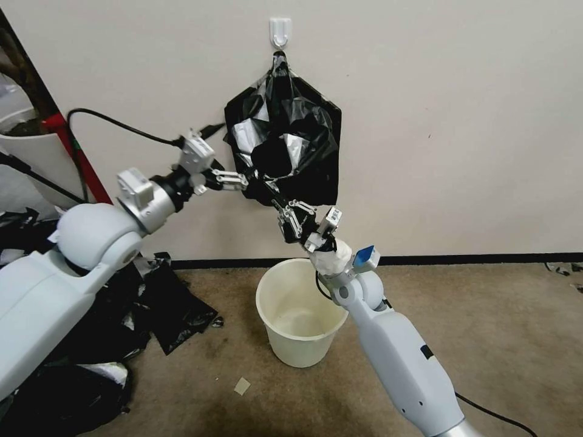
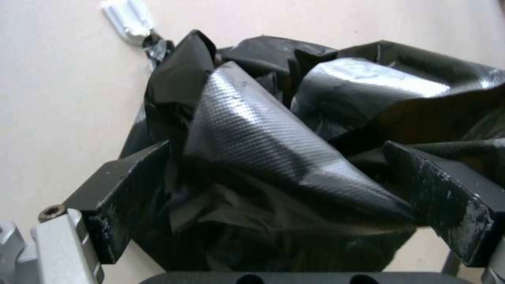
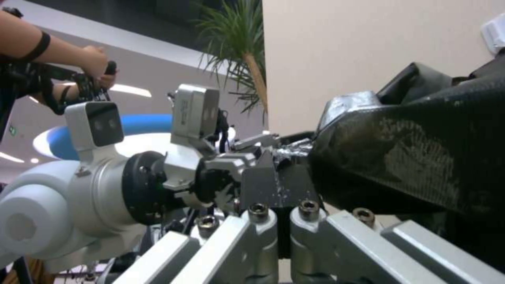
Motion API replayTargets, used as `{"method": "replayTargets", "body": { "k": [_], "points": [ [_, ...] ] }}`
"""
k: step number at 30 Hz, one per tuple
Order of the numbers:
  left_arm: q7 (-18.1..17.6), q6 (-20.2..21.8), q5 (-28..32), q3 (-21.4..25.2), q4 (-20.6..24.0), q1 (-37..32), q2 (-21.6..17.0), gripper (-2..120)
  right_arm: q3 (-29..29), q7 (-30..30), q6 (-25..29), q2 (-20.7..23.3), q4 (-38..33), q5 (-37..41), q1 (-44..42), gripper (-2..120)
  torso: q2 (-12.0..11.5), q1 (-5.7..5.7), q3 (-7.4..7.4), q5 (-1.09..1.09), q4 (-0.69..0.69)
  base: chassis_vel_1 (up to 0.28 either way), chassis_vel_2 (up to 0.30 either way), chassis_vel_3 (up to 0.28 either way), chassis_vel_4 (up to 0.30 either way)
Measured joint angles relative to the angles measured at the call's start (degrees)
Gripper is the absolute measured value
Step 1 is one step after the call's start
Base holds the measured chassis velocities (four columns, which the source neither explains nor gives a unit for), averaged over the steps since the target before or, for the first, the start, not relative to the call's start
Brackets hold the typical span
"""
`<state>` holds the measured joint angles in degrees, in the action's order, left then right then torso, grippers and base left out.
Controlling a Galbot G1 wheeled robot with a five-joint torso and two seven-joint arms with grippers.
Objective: Place a trash bag onto the trash bin.
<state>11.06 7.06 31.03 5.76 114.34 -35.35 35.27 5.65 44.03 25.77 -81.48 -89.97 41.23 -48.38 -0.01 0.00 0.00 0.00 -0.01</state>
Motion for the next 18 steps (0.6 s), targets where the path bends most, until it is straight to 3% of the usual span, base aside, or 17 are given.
{"method": "replayTargets", "body": {
  "k": [3, 9, 18],
  "points": [
    [0.3, -0.3, -1.5, -0.1, -0.2, 0.3, 0.2, 100, 0.1, 0.0, 0.0, 0.0, -0.3, -0.1, -0.3, 0, 0.0, 0.00, 0.00, 0.00, 0.00, 0.000, 0.000, 0.000, 0.000],
    [0.9, -0.8, -3.1, 0.7, 0.1, 0.4, -0.4, 83, 0.1, 0.0, -0.1, -0.1, -0.6, -0.8, -0.7, 0, 0.0, 0.00, -0.01, 0.00, 0.01, 0.000, 0.000, 0.000, 0.000],
    [2.1, -1.3, -4.7, 0.4, -0.3, 2.1, -1.2, 83, -0.1, -0.1, -0.3, -0.7, 0.1, -1.5, -0.9, 0, 0.0, 0.00, 0.00, 0.00, 0.00, 0.000, 0.000, 0.000, 0.000]
  ]
}}
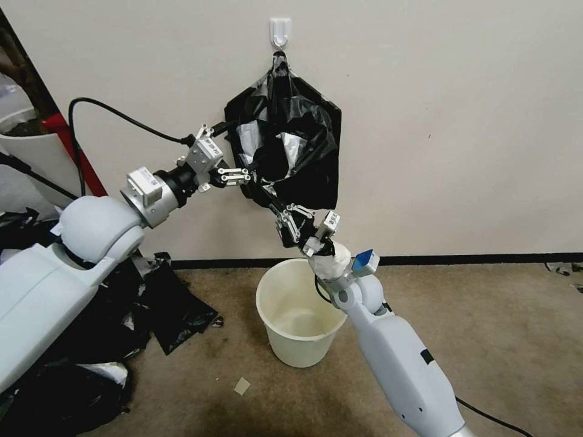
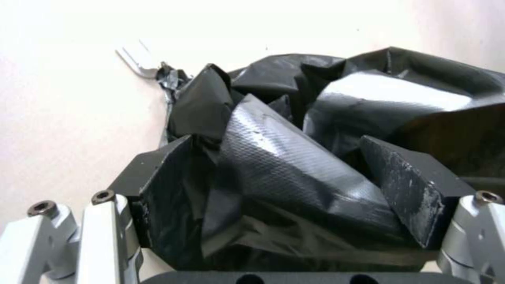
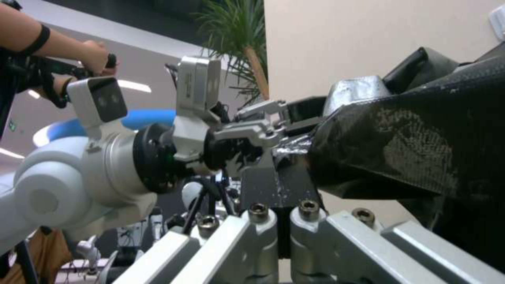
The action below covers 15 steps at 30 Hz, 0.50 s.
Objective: Place a trash bag onto the trash bin.
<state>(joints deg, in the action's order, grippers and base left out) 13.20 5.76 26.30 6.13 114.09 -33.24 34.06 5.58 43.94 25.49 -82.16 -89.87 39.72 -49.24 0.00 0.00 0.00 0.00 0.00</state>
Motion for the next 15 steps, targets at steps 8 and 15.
{"method": "replayTargets", "body": {
  "k": [8, 15],
  "points": [
    [4.0, 1.5, -2.1, -0.6, -1.0, 1.4, -0.4, 83, -0.1, -0.1, -0.1, -0.5, 0.5, -0.3, 0.1, 0, 0.0, 0.00, 0.00, 0.00, 0.00, 0.000, 0.000, 0.000, 0.000],
    [5.1, 1.5, -3.2, 0.6, -1.7, 0.3, 0.7, 64, 0.2, -0.2, -0.1, -0.4, 0.8, -0.3, 0.5, 0, 0.0, 0.00, 0.00, 0.00, 0.00, 0.000, 0.000, 0.000, 0.000]
  ]
}}
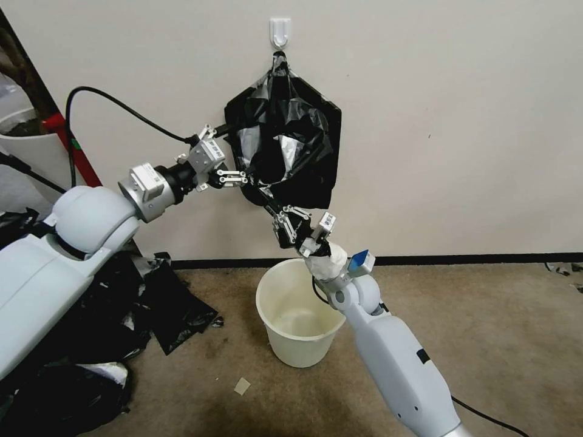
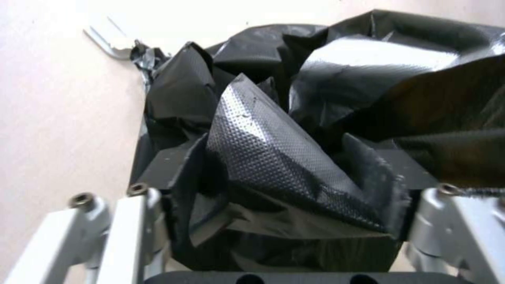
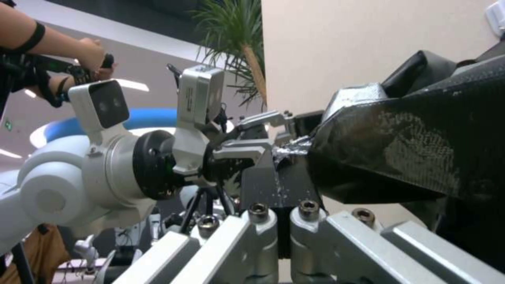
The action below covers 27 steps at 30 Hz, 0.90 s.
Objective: Place a trash bag onto the trash bin.
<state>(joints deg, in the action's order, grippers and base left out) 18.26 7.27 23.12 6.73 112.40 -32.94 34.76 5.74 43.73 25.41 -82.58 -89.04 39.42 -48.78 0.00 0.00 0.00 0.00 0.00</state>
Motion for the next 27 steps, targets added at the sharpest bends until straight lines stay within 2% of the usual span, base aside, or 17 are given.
{"method": "replayTargets", "body": {
  "k": [3, 4, 7, 8, 11, 12, 14, 16, 18, 19, 21, 23, 24, 27],
  "points": [
    [-1.1, -0.3, 0.2, 0.7, -0.3, -1.1, 1.0, 50, 0.3, 0.0, 0.1, 0.2, 0.5, 0.1, 0.0, 0, 0.0, 0.00, 0.00, 0.00, -0.01, 0.000, 0.000, 0.000, 0.000],
    [-1.1, -0.3, 0.2, 0.7, -0.3, -1.1, 1.0, 50, 0.3, 0.0, 0.1, 0.2, 0.5, 0.1, 0.0, 0, 0.0, 0.00, 0.00, 0.00, -0.01, 0.000, 0.000, 0.000, 0.000],
    [-3.0, -1.2, 1.5, 1.9, -0.4, -3.1, 2.3, 37, 0.7, -0.2, 0.3, 0.3, 1.3, 0.1, -0.2, 0, 0.0, 0.00, 0.00, 0.00, -0.01, 0.000, 0.000, 0.000, 0.000],
    [-3.0, -1.2, 1.5, 1.9, -0.4, -3.1, 2.3, 37, 0.7, -0.2, 0.3, 0.3, 1.3, 0.1, -0.2, 0, 0.0, 0.00, 0.00, 0.00, -0.01, 0.000, 0.000, 0.000, 0.000],
    [-3.8, -1.6, 3.4, 4.2, -0.6, -5.6, 3.6, 22, 1.0, -1.2, 0.7, 0.6, 1.7, 0.2, -0.5, 0, 0.0, 0.00, 0.00, 0.00, 0.00, 0.000, 0.000, 0.000, 0.000],
    [-3.8, -1.6, 3.4, 4.2, -0.6, -5.6, 3.6, 22, 1.0, -1.2, 0.7, 0.6, 1.7, 0.2, -0.5, 0, 0.0, 0.00, 0.00, 0.00, 0.00, 0.000, 0.000, 0.000, 0.000],
    [-4.4, -2.3, 5.6, 5.6, -0.6, -7.2, 4.5, 13, 1.1, -1.4, 0.7, 0.7, 1.7, 0.3, -0.7, 0, 0.0, 0.00, 0.00, 0.00, 0.00, 0.000, 0.000, 0.000, 0.000],
    [-4.5, -2.7, 6.3, 5.8, -0.7, -7.5, 4.7, 10, 1.2, -1.5, 0.8, 0.7, 1.5, 0.4, -0.8, 0, 0.0, 0.00, 0.00, 0.00, 0.00, 0.000, 0.000, 0.000, 0.000],
    [-5.1, -4.3, 9.6, 6.4, -0.8, -8.6, 5.8, 0, 1.2, -1.9, 0.9, 1.0, 1.1, 0.4, -1.3, 0, 0.0, 0.00, 0.00, 0.00, 0.00, 0.000, 0.000, 0.000, 0.000],
    [-5.1, -4.3, 9.6, 6.4, -0.8, -8.6, 5.8, 0, 1.2, -1.9, 0.9, 1.0, 1.1, 0.4, -1.3, 0, 0.0, 0.00, 0.00, 0.00, 0.00, 0.000, 0.000, 0.000, 0.000],
    [-5.4, -6.5, 14.0, 6.7, -1.2, -9.6, 7.2, 0, 0.8, -3.9, 1.4, 1.2, 0.5, 0.3, -2.5, 0, 0.0, 0.00, 0.00, 0.00, 0.00, 0.000, 0.000, 0.000, 0.000],
    [-5.4, -6.7, 14.3, 6.8, -1.3, -9.6, 7.3, 0, 0.8, -4.1, 1.5, 1.3, 0.5, 0.3, -2.6, 0, 0.0, 0.00, 0.00, 0.00, 0.00, 0.000, 0.000, 0.000, 0.000],
    [-5.4, -8.2, 17.4, 7.0, -1.8, -10.3, 8.4, 0, 0.4, -7.0, 2.0, 1.5, -0.2, 0.2, -4.1, 0, 0.0, 0.00, 0.00, 0.00, 0.00, 0.000, 0.000, 0.000, 0.000],
    [-5.0, -9.5, 19.2, 7.2, -2.4, -11.1, 9.4, 0, 0.2, -9.9, 2.5, 2.1, -1.7, 0.2, -5.9, 2, 0.0, 0.00, 0.00, 0.01, 0.00, 0.000, 0.000, 0.000, 0.000]
  ]
}}
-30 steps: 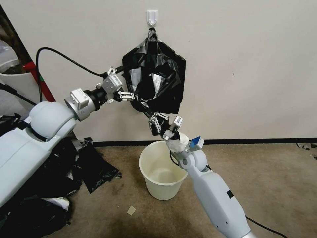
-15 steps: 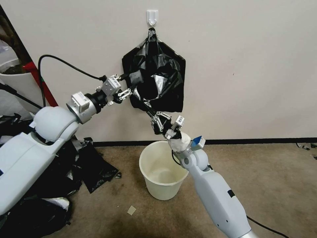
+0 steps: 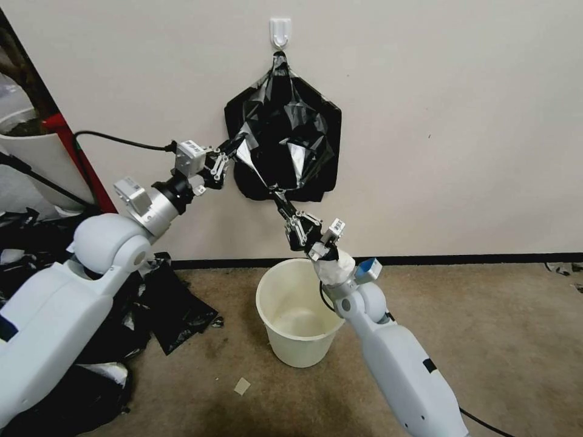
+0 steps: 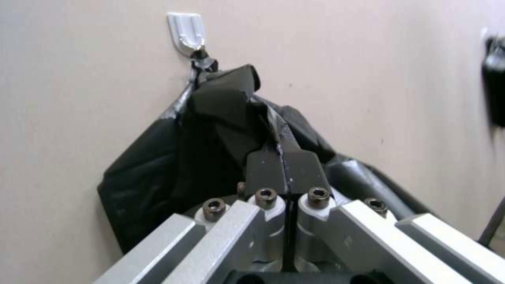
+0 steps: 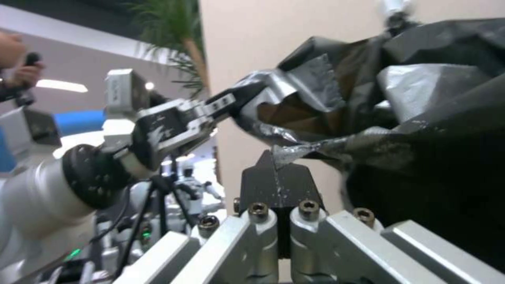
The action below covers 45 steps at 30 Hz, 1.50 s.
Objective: Place a trash bag onto the trash bin.
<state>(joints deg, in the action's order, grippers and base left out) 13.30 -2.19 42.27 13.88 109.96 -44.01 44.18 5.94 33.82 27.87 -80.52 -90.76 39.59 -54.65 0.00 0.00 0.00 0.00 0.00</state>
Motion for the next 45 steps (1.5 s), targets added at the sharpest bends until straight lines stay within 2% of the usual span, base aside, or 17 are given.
{"method": "replayTargets", "body": {
  "k": [2, 4, 5, 8, 9, 12, 13, 14, 17, 18, 22, 23, 26, 31, 39, 43, 45],
  "points": [
    [0.5, -0.7, 0.3, 0.0, -0.5, -0.2, 0.5, 0, 0.0, -1.1, 0.0, 0.4, -1.2, 0.0, -0.8, 5, 0.0, -0.01, 0.00, 0.01, 0.00, 0.000, 0.000, 0.000, 0.000],
    [1.4, -2.1, 0.5, -0.1, -1.7, -0.5, 1.6, 0, 0.7, -2.8, -0.1, 1.9, -5.9, 0.1, -3.1, 16, 0.0, 0.00, 0.00, 0.00, 0.00, 0.000, 0.000, 0.000, 0.000],
    [1.4, -2.1, 0.5, -0.1, -1.7, -0.5, 1.6, 0, 0.7, -2.8, -0.1, 1.9, -5.9, 0.1, -3.1, 16, 0.0, 0.00, 0.00, 0.00, 0.00, 0.000, 0.000, 0.000, 0.000],
    [2.1, -3.0, 0.5, -0.5, -3.1, -0.4, 3.0, 0, 2.4, -6.2, -2.0, 5.1, -12.9, 1.4, -4.0, 33, 0.0, 0.00, 0.00, 0.00, -0.02, 0.000, 0.000, 0.000, 0.000],
    [2.1, -3.0, 0.5, -0.5, -3.1, -0.4, 3.0, 0, 2.4, -6.2, -2.0, 5.1, -12.9, 1.4, -4.0, 33, 0.0, 0.00, 0.00, 0.00, -0.02, 0.000, 0.000, 0.000, 0.000],
    [2.9, -3.1, 0.4, -0.5, -3.5, -0.4, 3.5, 0, 2.6, -15.4, -6.0, 8.4, -15.5, 0.2, -0.1, 46, 0.0, 0.00, 0.00, 0.01, -0.02, 0.000, 0.000, 0.000, 0.000],
    [2.9, -3.1, 0.4, -0.5, -3.5, -0.4, 3.5, 0, 2.6, -15.4, -6.0, 8.4, -15.5, 0.2, -0.1, 46, 0.0, 0.00, 0.00, 0.01, -0.02, 0.000, 0.000, 0.000, 0.000],
    [3.1, -3.1, 0.2, -0.5, -3.6, -0.4, 3.5, 0, 1.9, -19.5, -7.6, 10.0, -15.4, -1.4, 2.2, 52, 0.0, -0.01, 0.00, 0.01, -0.02, 0.000, 0.000, 0.000, 0.000],
    [3.7, -3.1, -0.3, -0.7, -3.7, -0.7, 3.7, 0, -2.1, -26.8, -13.6, 14.9, -13.9, -4.6, 9.4, 65, 0.0, 0.00, 0.00, 0.00, 0.00, 0.000, 0.000, 0.000, 0.000],
    [3.7, -3.1, -0.3, -0.7, -3.7, -0.7, 3.7, 0, -2.1, -26.8, -13.6, 14.9, -13.9, -4.6, 9.4, 65, 0.0, 0.00, 0.00, 0.00, 0.00, 0.000, 0.000, 0.000, 0.000],
    [4.3, -3.2, -1.4, -1.0, -4.1, -1.1, 4.4, 0, -9.2, -30.7, -27.1, 20.9, -11.7, -4.9, 19.4, 85, 0.0, 0.00, 0.01, 0.01, 0.00, 0.000, 0.000, 0.000, 0.000],
    [4.3, -3.2, -1.4, -1.0, -4.1, -1.1, 4.4, 0, -9.2, -30.7, -27.1, 20.9, -11.7, -4.9, 19.4, 85, 0.0, 0.00, 0.01, 0.01, 0.00, 0.000, 0.000, 0.000, 0.000],
    [4.6, -3.2, -1.8, -1.0, -4.2, -1.3, 4.8, 0, -12.7, -30.4, -32.8, 23.4, -11.3, -4.7, 24.6, 97, 0.0, -0.01, 0.00, 0.00, 0.00, 0.000, 0.000, 0.000, 0.000],
    [4.6, -3.2, -1.9, -0.8, -4.2, -1.4, 5.2, 0, -14.6, -29.9, -36.4, 24.5, -10.7, -7.9, 27.9, 100, 0.0, -0.01, 0.00, 0.00, 0.00, 0.000, 0.000, 0.000, 0.000],
    [4.6, -3.2, -1.9, -0.5, -4.0, -1.5, 5.5, 0, -14.1, -29.1, -39.1, 24.4, -8.4, -22.3, 29.8, 100, 0.0, 0.00, 0.00, 0.00, -0.01, 0.000, 0.000, 0.000, 0.000],
    [4.6, -3.2, -1.9, -0.4, -4.0, -1.6, 5.6, 0, -13.4, -26.4, -39.1, 24.3, -7.6, -27.5, 29.6, 94, 0.0, -0.01, 0.01, 0.00, -0.01, 0.000, 0.000, 0.000, 0.000],
    [4.6, -3.2, -2.0, -0.4, -3.9, -1.6, 5.6, 0, -13.0, -24.4, -39.1, 24.3, -7.4, -30.1, 29.5, 88, 0.0, -0.01, 0.00, 0.00, -0.01, 0.000, 0.000, 0.000, 0.000]
  ]
}}
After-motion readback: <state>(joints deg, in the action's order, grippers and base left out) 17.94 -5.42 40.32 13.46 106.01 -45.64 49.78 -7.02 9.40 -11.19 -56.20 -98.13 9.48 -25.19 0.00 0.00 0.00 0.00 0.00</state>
